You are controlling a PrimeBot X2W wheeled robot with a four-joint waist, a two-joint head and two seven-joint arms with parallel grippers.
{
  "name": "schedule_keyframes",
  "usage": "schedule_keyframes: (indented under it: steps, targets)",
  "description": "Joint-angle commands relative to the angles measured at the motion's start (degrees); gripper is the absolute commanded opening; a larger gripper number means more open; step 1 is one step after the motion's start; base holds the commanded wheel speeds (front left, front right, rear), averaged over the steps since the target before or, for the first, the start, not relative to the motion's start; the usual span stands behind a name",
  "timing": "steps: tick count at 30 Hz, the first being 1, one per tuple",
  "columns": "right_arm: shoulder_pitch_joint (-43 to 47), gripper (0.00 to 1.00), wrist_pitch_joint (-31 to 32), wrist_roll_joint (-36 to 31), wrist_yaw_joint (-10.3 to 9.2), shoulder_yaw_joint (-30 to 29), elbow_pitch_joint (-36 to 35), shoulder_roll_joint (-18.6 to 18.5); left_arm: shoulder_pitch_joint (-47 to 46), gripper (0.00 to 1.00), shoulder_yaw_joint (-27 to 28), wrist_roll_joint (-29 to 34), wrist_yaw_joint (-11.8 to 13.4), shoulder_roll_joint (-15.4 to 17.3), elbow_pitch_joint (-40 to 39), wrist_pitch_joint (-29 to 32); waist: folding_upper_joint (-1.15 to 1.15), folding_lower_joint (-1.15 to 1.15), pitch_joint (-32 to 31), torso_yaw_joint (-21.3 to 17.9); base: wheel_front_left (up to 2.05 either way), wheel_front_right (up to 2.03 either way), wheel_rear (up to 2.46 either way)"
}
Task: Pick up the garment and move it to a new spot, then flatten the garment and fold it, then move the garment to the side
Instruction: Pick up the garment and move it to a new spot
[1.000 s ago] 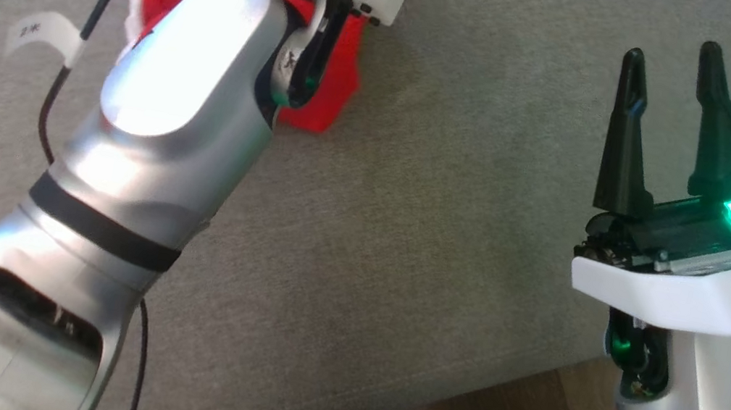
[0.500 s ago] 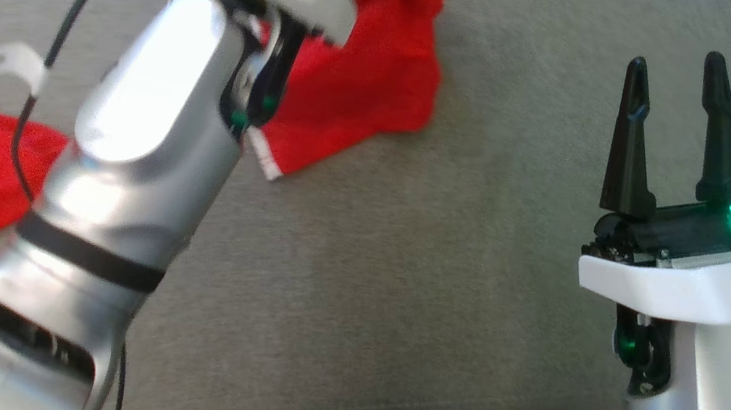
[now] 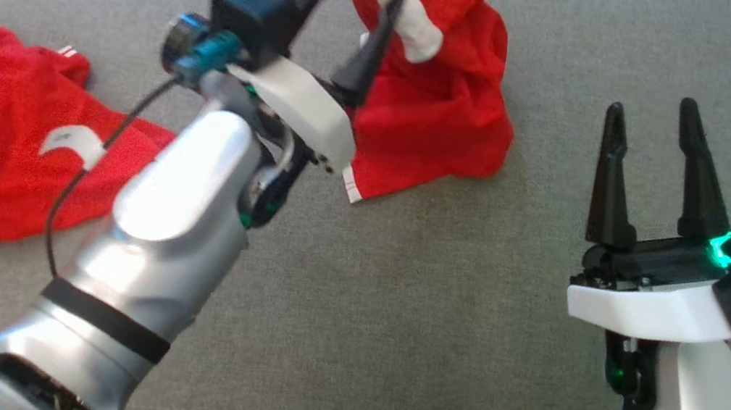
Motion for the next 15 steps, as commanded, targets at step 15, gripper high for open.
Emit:
schedule_keyframes:
  steps: [15]
  targets:
    - [0.5,1.00,-0.3,1.1,0.44,0.2,-1.5,-0.1,-1.5,1.00,-12.5,-6.9,-6.0,2.1,0.1,11.3,-0.01,0.00,-2.2,-1.5,0.00,0.00,0.00]
